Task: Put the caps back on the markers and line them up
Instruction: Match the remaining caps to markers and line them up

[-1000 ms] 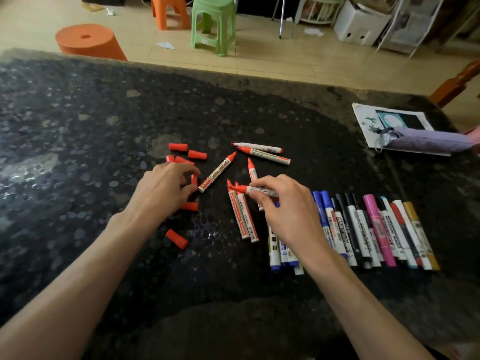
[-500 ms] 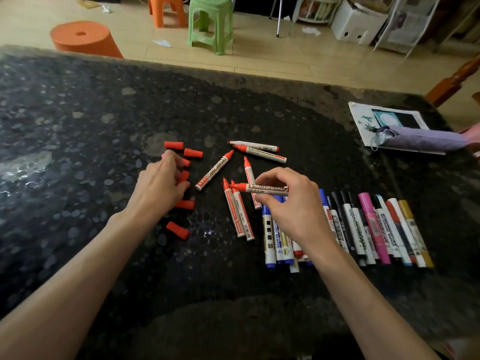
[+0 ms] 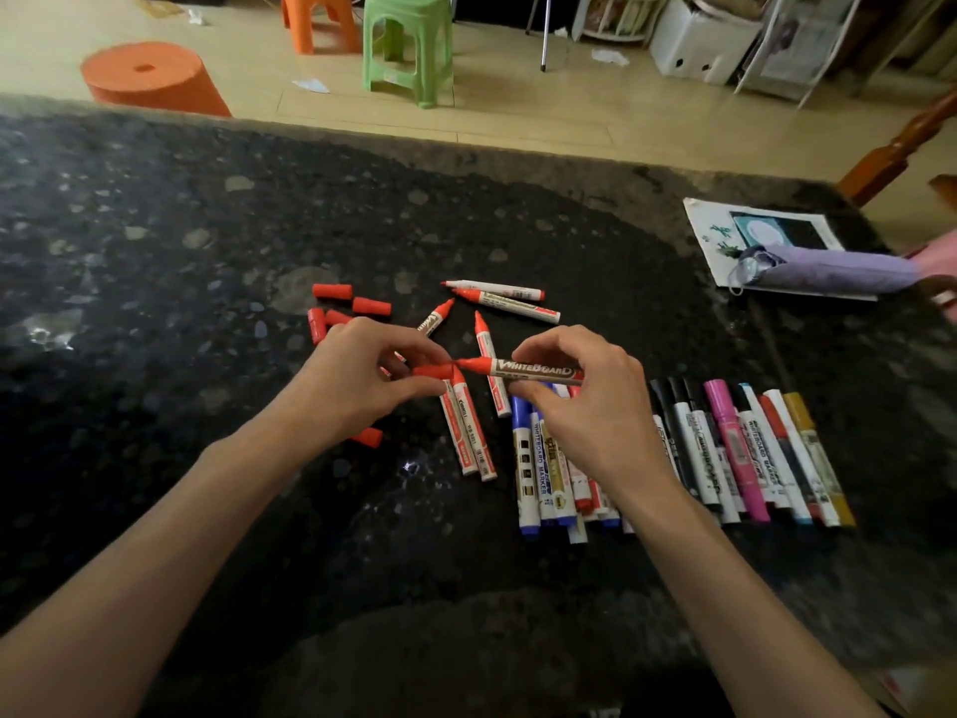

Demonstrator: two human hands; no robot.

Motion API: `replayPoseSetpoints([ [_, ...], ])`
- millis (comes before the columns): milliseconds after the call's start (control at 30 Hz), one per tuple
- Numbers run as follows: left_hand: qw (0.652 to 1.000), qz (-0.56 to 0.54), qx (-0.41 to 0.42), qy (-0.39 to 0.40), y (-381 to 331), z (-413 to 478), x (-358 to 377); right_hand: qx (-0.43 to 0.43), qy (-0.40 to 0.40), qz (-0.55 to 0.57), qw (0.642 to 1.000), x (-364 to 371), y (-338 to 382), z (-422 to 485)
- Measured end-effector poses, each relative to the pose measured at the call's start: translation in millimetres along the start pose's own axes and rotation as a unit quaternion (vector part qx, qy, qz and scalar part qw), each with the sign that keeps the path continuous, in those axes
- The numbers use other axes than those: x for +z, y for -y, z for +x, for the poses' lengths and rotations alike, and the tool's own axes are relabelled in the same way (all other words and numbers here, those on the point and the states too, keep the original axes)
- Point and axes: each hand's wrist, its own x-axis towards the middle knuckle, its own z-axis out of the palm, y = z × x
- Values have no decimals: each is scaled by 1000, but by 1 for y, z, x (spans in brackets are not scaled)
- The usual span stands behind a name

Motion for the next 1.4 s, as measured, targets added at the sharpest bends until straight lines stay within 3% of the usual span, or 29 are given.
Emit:
replayPoseSetpoints([
  [400, 1000, -27, 5, 9, -1, 0, 3, -13, 30, -9, 999, 0, 0, 1],
  [600, 999, -18, 25, 32, 0, -4, 6, -72, 46, -48, 995, 5, -1, -1],
  [867, 998, 1, 56, -41, -1, -8, 12, -85, -21, -26, 996, 17, 0, -10],
  [1000, 997, 12, 59, -38, -3, -9, 9, -64, 6, -24, 998, 15, 3, -12],
  [1100, 997, 65, 36, 14, -4, -10, 6, -39, 68, -61, 995, 8, 3, -8],
  [1267, 978, 195, -70, -7, 23, -5, -19, 8, 3, -74, 997, 3, 0, -3],
  [1400, 964, 240, -107, -46, 39, -6, -29, 20, 9, -72, 997, 9, 1, -1],
])
